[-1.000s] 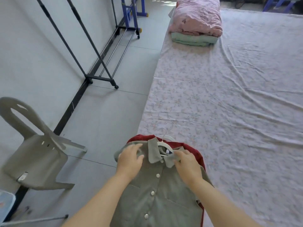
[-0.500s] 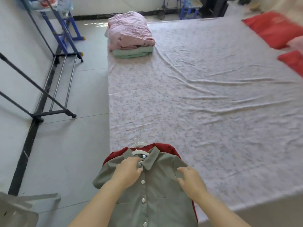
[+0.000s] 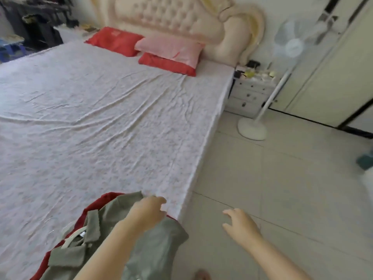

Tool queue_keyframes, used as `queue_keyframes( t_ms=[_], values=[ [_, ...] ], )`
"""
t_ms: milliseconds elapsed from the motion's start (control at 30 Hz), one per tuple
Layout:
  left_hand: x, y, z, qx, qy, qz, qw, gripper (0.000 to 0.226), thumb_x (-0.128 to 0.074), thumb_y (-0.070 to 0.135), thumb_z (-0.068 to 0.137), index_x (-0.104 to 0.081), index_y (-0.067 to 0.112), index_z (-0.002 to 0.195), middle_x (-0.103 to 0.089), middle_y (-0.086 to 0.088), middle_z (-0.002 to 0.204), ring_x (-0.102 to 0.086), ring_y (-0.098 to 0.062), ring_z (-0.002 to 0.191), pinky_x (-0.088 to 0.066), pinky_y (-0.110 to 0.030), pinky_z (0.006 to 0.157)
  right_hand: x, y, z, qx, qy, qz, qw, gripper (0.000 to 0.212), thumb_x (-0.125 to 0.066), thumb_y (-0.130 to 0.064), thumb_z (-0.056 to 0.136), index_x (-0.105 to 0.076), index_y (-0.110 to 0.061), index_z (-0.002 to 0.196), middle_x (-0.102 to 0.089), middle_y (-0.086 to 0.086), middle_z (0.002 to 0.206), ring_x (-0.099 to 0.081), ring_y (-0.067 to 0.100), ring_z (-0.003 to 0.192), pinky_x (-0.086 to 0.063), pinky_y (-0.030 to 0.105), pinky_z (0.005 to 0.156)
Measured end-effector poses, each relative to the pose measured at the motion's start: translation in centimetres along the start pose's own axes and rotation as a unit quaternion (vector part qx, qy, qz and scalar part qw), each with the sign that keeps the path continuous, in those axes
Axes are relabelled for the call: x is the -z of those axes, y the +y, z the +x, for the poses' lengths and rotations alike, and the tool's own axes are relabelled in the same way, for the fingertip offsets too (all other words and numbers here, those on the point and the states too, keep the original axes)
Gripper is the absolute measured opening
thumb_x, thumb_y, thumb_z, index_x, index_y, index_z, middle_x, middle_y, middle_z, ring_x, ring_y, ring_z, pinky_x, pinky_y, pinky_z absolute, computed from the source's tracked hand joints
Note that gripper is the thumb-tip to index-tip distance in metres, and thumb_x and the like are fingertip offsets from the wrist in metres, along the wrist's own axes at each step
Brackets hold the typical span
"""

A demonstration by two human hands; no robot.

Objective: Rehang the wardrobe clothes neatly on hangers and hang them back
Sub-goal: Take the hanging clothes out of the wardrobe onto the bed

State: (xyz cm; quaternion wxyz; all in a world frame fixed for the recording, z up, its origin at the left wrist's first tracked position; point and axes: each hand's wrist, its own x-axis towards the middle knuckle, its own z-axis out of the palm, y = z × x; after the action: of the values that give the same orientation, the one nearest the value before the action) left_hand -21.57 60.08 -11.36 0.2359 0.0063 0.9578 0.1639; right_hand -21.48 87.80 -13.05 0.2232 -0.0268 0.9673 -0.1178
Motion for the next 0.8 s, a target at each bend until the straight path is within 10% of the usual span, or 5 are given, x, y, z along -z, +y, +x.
queue_keyframes(
  t_ms=[433,800],
  values=[
    [-8.1,38.6,1.8,-0.339,-0.057,0.142,0.928,0.042,-0.046,0.038,0.093,-0.039,0.032,0.134,-0.048,0.008,0.127,-0.046,-0.013,0.119,-0.037,-0.026,0.098,3.7,29.1,-21.9,-0.29,0.15,0.143,0.934,0.046,-0.047,-0.026,0.093,-0.039,-0.022,0.138,-0.042,0.002,0.138,-0.039,0.02,0.125,-0.036,0.03,0.102],
    [-21.2,71.6,-9.1,-0.579,-0.087,0.174,0.792,0.041,-0.045,0.039,0.094,-0.04,0.032,0.134,-0.046,0.01,0.133,-0.044,-0.01,0.122,-0.033,-0.025,0.101,4.0,51.5,-42.7,-0.491,0.25,0.169,0.817,0.044,-0.048,-0.029,0.093,-0.041,-0.024,0.136,-0.046,0.0,0.133,-0.042,0.018,0.12,-0.037,0.028,0.1]
  ],
)
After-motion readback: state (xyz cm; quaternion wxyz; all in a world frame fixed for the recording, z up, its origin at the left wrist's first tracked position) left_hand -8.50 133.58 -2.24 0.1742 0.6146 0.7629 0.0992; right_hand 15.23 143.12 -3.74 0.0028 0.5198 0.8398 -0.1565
